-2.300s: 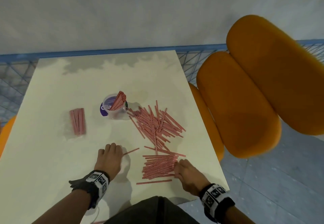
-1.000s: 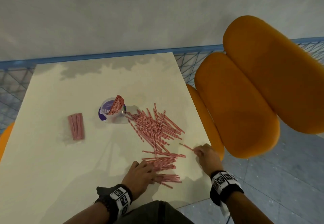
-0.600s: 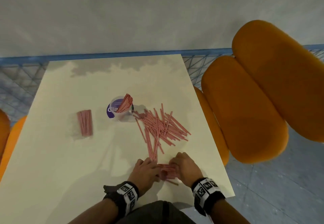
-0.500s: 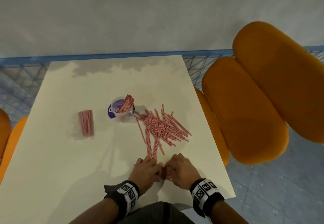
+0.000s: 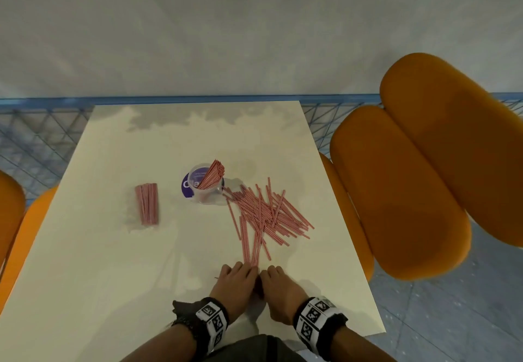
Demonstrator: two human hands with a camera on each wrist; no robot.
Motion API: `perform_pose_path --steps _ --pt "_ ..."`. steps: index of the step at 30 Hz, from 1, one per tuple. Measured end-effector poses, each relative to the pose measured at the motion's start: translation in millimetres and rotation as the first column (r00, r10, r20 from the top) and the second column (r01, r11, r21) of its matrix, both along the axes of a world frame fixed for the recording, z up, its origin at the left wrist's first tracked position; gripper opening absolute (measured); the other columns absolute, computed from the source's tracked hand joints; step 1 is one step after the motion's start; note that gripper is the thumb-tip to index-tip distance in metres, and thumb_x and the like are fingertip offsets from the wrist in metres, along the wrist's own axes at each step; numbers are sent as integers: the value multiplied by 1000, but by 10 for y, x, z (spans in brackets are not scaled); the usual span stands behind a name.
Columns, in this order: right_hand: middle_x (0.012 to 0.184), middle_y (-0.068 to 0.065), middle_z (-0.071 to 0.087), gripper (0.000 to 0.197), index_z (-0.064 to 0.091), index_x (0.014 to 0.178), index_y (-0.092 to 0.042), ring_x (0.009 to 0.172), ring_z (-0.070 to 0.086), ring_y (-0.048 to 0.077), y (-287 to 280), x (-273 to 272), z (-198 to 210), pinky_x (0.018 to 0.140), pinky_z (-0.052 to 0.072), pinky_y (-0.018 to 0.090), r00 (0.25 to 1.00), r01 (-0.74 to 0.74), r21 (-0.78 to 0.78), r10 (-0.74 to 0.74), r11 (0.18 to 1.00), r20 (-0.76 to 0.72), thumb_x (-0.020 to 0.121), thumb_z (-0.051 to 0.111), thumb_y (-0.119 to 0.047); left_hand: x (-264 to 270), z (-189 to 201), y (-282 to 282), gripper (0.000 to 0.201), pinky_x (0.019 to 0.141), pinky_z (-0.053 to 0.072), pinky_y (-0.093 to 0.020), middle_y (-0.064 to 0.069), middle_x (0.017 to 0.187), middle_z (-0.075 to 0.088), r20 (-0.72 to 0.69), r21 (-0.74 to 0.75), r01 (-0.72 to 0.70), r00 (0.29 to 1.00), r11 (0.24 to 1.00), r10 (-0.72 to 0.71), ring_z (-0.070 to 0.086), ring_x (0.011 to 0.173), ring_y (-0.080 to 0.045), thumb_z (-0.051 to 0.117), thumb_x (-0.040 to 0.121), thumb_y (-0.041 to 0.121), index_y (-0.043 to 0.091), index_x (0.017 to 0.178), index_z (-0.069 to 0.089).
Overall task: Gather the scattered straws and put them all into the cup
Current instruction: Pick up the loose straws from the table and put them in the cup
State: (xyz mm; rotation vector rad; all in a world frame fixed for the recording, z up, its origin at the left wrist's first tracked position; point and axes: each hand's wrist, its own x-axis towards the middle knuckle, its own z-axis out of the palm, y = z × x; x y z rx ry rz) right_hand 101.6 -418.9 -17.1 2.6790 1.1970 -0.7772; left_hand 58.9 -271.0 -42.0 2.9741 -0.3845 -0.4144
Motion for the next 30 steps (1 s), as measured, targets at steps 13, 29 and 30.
perform_pose_path --steps 13,29,30 --pt "127 28 46 48 33 136 7 111 44 42 75 -77 5 97 40 50 999 -43 6 43 999 9 92 49 -7 -94 106 -101 43 105 31 -40 -11 142 38 -133 2 -100 986 995 100 37 124 -28 23 102 26 9 140 33" --pt "121 25 51 37 36 134 3 104 50 36 81 23 4 92 44 44 993 -97 29 94 995 76 102 32 -16 -51 252 -151 39 105 34 -40 -14 138 41 -96 40 -181 978 983 184 39 123 -30 25 101 18 7 137 36" --pt "120 25 52 38 37 134 2 102 51 35 80 50 -13 91 45 43 993 -95 35 92 995 76 103 32 -18 -28 237 -136 37 105 34 -41 -14 137 43 -96 49 -172 980 984 176 39 122 -31 28 102 18 6 136 37"
